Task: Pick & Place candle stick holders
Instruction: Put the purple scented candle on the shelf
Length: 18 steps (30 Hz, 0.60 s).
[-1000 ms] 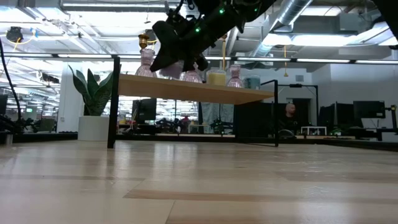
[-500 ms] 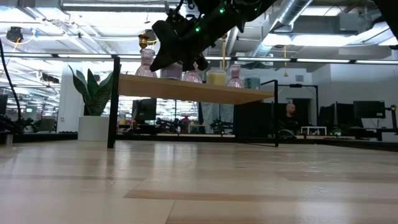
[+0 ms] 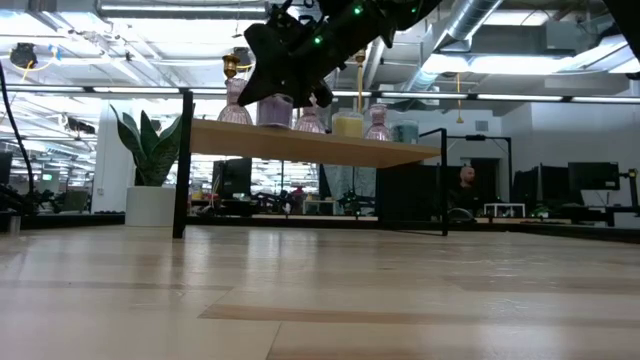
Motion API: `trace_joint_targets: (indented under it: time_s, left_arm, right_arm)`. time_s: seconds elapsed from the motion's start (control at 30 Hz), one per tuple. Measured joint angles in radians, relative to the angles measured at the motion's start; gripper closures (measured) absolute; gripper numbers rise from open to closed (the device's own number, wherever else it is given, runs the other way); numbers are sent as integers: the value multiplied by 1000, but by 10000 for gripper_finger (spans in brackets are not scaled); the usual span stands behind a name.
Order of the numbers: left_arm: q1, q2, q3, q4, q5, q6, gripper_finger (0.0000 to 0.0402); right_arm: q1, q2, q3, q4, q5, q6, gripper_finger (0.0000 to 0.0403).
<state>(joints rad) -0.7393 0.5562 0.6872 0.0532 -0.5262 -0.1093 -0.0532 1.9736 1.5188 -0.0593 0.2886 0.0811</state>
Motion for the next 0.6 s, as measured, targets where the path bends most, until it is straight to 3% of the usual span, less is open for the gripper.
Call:
trace_joint_targets:
  time_s: [0.37,0.6]
  left_arm:
    - [0,0,0,0,0,0,187]
    - [0,0,0,0,0,0,187]
  right_arm:
    - [3,0,50,22,4,-55,154]
    - [15,-13,197,-204,11,-77,154]
